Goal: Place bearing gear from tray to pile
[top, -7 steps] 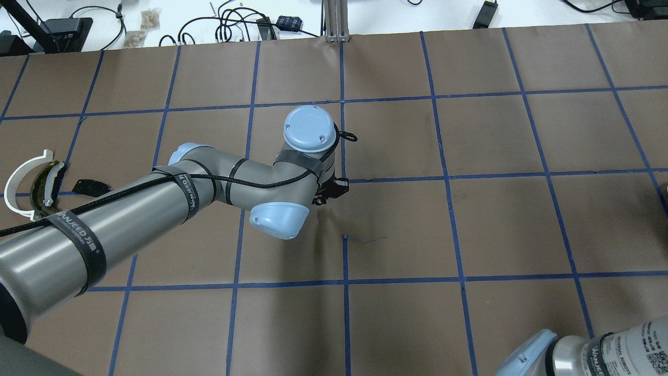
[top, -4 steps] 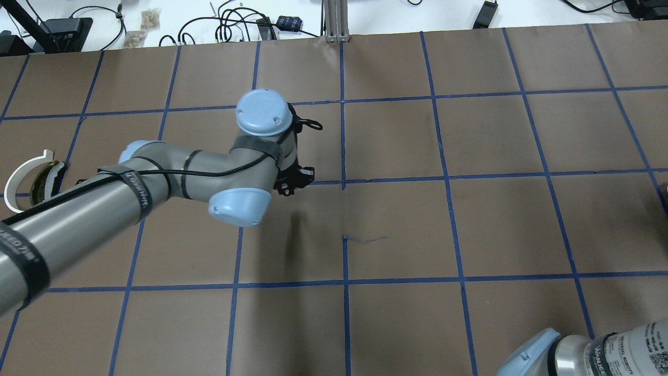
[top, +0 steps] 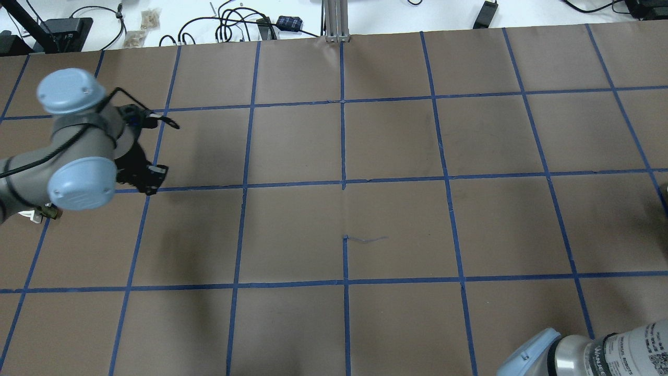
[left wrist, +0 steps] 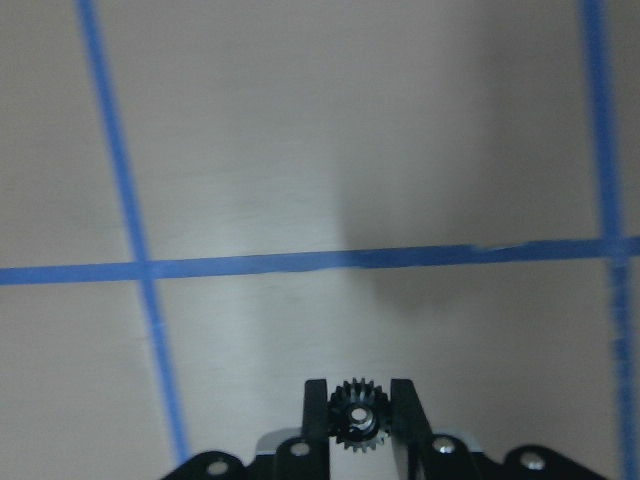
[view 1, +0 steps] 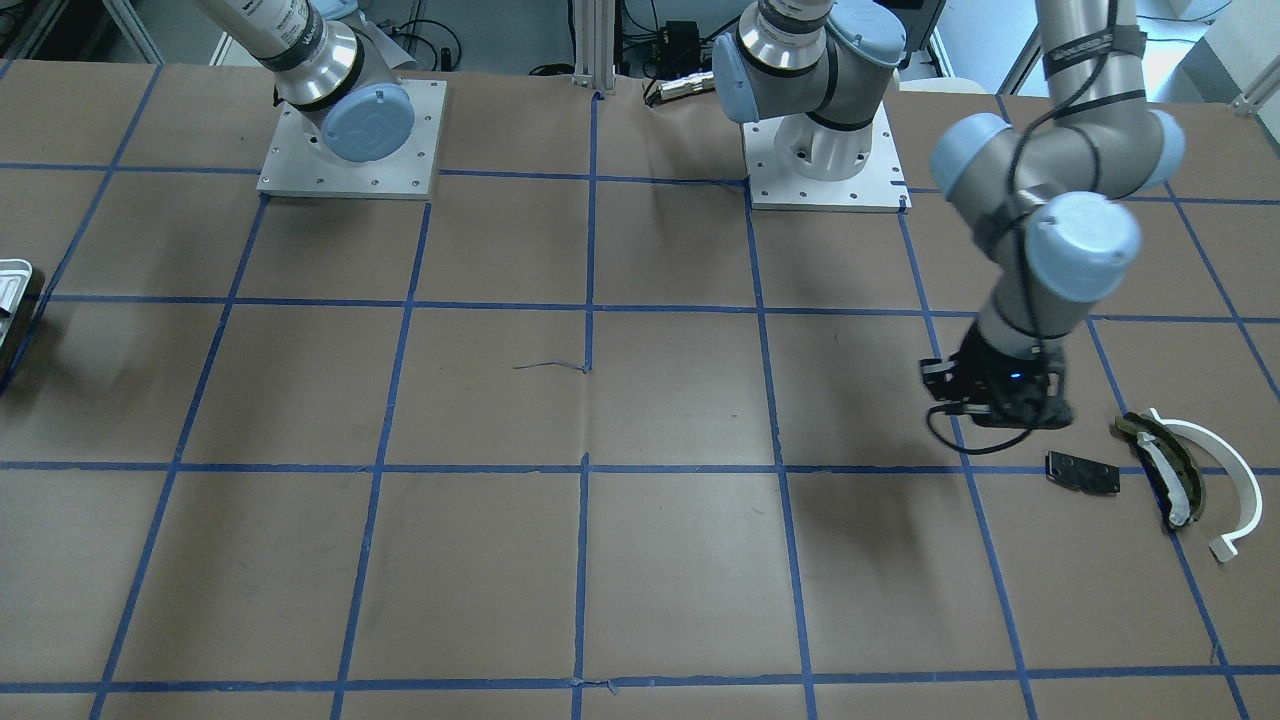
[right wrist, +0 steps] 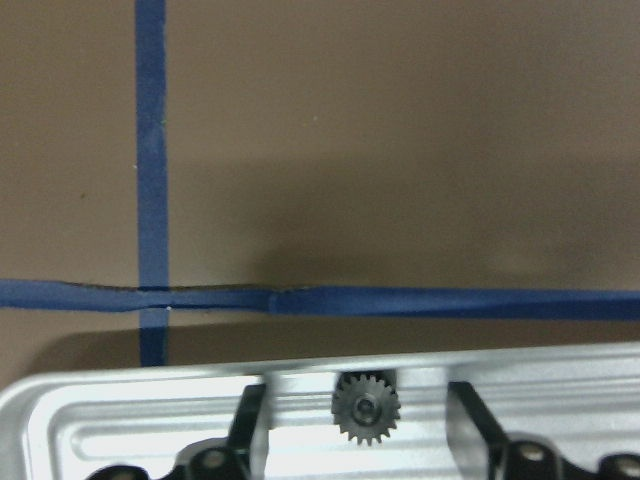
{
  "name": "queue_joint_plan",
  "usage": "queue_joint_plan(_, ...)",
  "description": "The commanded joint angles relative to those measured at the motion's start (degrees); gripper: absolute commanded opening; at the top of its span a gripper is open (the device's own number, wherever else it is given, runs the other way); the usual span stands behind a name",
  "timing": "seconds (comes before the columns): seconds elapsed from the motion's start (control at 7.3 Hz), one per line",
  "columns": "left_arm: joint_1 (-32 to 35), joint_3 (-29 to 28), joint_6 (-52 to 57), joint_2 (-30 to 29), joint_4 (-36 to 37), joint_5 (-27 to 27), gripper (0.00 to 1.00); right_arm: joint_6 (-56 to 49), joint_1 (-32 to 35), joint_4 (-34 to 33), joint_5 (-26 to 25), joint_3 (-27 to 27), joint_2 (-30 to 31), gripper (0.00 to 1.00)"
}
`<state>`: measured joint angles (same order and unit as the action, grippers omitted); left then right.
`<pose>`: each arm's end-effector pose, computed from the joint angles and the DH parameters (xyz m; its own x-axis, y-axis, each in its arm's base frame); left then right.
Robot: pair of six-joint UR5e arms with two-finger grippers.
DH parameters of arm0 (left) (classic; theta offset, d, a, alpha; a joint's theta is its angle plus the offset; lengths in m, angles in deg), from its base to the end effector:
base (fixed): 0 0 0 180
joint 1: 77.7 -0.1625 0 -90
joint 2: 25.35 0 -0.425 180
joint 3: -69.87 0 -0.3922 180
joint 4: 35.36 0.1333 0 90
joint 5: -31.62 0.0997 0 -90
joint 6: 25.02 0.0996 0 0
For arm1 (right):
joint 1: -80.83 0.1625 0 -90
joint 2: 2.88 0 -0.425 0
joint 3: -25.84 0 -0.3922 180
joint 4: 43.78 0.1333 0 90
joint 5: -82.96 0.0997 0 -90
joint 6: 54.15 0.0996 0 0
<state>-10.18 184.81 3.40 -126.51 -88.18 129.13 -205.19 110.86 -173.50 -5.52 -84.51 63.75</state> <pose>0.0803 -0.5086 0.2515 -0.9868 0.1043 -0.1239 0.0993 0.9940 0.0456 -0.4034 -0.3902 0.1753 0.0181 -0.9998 -0.0106 -0.9971 -0.0173 -0.0738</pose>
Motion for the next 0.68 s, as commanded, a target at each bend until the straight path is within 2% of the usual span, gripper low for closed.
queue_joint_plan(0.0,-17.3,0.9,17.6,-2.5,2.6,-6.1,0.0,0.5,0.0,-1.3,-0.3,-0.1,0.1,0.18)
queue_joint_plan(0.14,-18.2,0.8,17.8,-4.5,2.9,-7.0,0.0,0.7,0.0,-1.2,-0.5,0.0,0.2,0.07)
queue_joint_plan(0.27,-18.2,1.0,18.0,-5.4,4.8,-7.0,0.0,0.7,-0.1,-1.2,-0.5,0.0,0.2,0.05)
queue_joint_plan(0.41,-18.3,1.0,18.1,-6.6,5.7,-6.6,0.38,1.4,0.0,-1.3,-0.4,0.7,0.3,0.04)
queue_joint_plan(0.55,-18.6,0.3,18.3,-7.5,6.4,-6.5,0.42,3.7,0.0,-0.5,-0.2,2.3,2.1,0.03)
